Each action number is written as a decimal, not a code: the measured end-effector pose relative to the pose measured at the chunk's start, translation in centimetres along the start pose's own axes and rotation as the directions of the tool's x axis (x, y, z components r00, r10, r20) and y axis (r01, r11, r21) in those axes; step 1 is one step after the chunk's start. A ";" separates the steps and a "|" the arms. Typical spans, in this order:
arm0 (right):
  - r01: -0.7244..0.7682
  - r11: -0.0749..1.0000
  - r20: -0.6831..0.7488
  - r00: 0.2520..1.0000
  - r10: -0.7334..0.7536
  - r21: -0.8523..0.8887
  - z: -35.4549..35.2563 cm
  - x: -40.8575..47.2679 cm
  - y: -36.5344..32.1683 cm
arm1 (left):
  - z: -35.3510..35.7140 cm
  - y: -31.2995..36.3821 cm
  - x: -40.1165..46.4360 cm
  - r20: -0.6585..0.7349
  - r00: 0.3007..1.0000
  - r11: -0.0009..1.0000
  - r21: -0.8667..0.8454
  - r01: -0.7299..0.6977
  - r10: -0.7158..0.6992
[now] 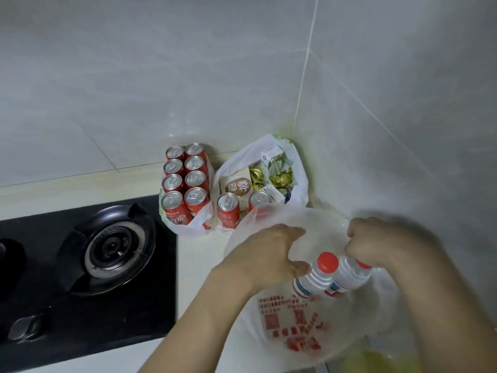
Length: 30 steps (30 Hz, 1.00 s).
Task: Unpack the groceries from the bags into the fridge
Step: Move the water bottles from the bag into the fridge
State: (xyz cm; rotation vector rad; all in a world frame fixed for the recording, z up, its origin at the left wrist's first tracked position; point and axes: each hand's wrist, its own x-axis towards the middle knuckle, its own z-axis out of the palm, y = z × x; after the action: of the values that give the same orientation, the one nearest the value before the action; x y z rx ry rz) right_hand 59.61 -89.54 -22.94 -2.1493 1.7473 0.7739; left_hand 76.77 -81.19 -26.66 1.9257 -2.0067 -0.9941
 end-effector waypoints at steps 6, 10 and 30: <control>0.028 0.999 0.053 0.998 -0.029 0.036 1.7 1.0 1.2 | 3.3 1.1 2.3 -0.018 0.998 0.997 0.042 -0.066 0.066; 0.016 0.985 0.001 1.000 -0.017 0.169 3.3 1.9 1.6 | 4.4 1.4 3.0 -0.081 0.993 0.996 0.030 -0.078 0.081; 0.338 0.796 -0.396 0.908 -0.135 0.503 6.5 4.5 -1.3 | 5.8 -4.3 1.1 -0.311 0.940 0.858 -0.512 -0.039 -0.143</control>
State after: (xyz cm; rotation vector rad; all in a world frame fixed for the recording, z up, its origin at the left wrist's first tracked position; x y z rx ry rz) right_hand 59.95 -89.57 -30.90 -2.0843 1.5309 -0.1961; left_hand 76.88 -80.01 -33.84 1.7126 -1.3331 -0.9975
